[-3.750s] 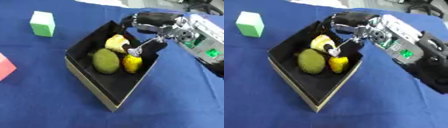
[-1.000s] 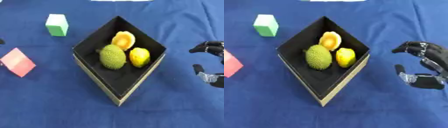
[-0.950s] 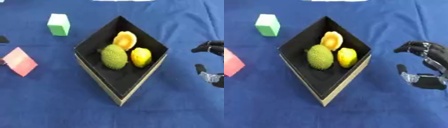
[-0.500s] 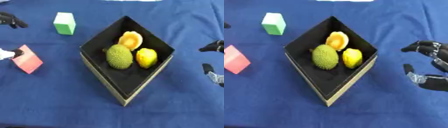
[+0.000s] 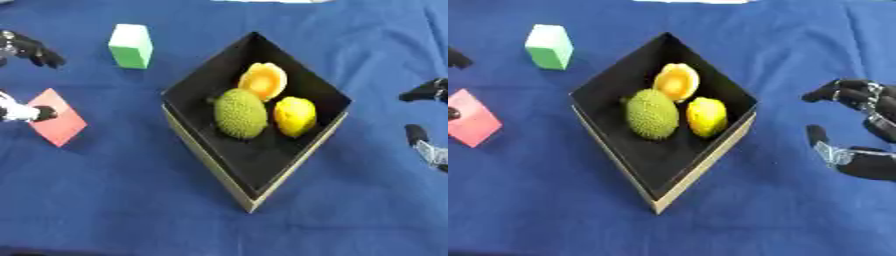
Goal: Pick up objects on the table and place them in the box.
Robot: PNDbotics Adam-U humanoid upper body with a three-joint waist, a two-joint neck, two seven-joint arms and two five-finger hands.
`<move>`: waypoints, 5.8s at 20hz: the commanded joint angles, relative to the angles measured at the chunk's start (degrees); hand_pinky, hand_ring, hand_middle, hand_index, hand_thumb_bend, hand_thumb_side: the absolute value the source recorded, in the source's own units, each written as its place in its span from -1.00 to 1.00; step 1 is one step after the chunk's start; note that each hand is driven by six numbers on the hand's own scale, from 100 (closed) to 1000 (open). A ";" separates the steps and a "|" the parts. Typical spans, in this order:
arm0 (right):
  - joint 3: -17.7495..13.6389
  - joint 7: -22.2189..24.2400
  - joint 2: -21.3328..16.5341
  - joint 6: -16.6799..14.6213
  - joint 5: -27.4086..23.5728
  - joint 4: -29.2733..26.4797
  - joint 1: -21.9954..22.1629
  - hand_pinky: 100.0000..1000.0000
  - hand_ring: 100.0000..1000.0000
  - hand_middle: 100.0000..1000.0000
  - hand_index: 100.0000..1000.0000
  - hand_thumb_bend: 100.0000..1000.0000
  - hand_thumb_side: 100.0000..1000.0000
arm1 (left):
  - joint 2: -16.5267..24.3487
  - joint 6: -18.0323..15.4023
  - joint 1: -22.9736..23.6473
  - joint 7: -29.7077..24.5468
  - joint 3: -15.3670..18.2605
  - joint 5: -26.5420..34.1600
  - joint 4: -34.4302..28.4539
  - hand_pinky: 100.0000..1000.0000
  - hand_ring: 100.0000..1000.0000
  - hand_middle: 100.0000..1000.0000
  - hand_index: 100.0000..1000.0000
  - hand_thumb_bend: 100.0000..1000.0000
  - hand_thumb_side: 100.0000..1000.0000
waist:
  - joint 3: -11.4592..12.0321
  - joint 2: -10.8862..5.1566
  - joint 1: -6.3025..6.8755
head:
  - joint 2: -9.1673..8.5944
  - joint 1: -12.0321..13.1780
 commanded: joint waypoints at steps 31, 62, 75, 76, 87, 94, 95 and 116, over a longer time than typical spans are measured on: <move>-1.10 -1.40 1.73 2.42 -0.49 -0.83 -0.97 0.61 0.43 0.30 0.56 -1.00 -0.23 | -1.23 11.10 1.07 -0.09 -0.01 -2.16 8.07 0.74 0.66 0.58 0.80 0.02 0.33 | -0.66 0.13 0.49 | -1.20 0.15; -1.25 -3.26 3.62 1.48 1.39 -0.83 0.79 0.62 0.43 0.29 0.55 -1.00 -0.23 | -2.50 8.42 -1.59 -5.12 1.03 -2.52 5.85 0.54 0.37 0.22 0.56 -0.94 -0.71 | -0.68 0.03 0.63 | -1.18 0.40; -2.59 -4.01 2.19 -0.34 -0.92 -0.83 0.46 0.62 0.42 0.28 0.56 -1.00 -0.26 | -5.49 9.40 -11.06 -7.75 1.60 6.87 -5.48 0.52 0.32 0.17 0.50 -1.00 -0.78 | -1.35 -1.79 1.28 | -0.28 -1.70; -2.69 -3.94 1.98 -0.61 -1.57 -0.83 0.28 0.62 0.42 0.28 0.56 -1.00 -0.25 | -6.47 9.06 -12.32 -8.24 1.04 7.52 -5.76 0.53 0.32 0.17 0.49 -1.00 -0.78 | -1.52 -1.91 1.33 | -0.14 -1.91; -4.50 -3.11 -0.04 0.13 -8.37 -0.83 -3.13 0.62 0.40 0.26 0.54 -1.00 -0.24 | -18.04 6.63 -23.74 -13.67 -6.59 13.24 -4.50 0.54 0.32 0.15 0.47 -1.00 -0.66 | -3.74 -2.20 1.92 | 0.22 -3.00; -4.34 -1.40 -0.77 1.20 -11.49 -0.83 -6.68 0.62 0.39 0.25 0.54 -1.00 -0.20 | -23.33 6.63 -26.28 -14.62 -10.48 14.68 -3.27 0.57 0.36 0.18 0.49 -1.00 -0.37 | -5.37 -1.99 2.31 | 0.32 -2.60; -4.27 -1.10 -0.82 1.34 -11.95 -0.83 -7.32 0.62 0.39 0.25 0.54 -1.00 -0.20 | -23.89 6.52 -26.39 -14.62 -10.93 14.20 -2.65 0.58 0.36 0.19 0.49 -1.00 -0.36 | -5.61 -1.93 2.38 | 0.34 -2.53; -4.01 0.36 0.30 2.82 -14.83 -0.83 -10.18 0.61 0.36 0.22 0.53 -1.00 -0.13 | -26.93 -2.66 -25.72 -14.63 -10.73 4.32 3.71 0.86 0.78 0.64 0.84 -0.20 -0.05 | -6.58 -1.43 2.93 | 0.86 -2.51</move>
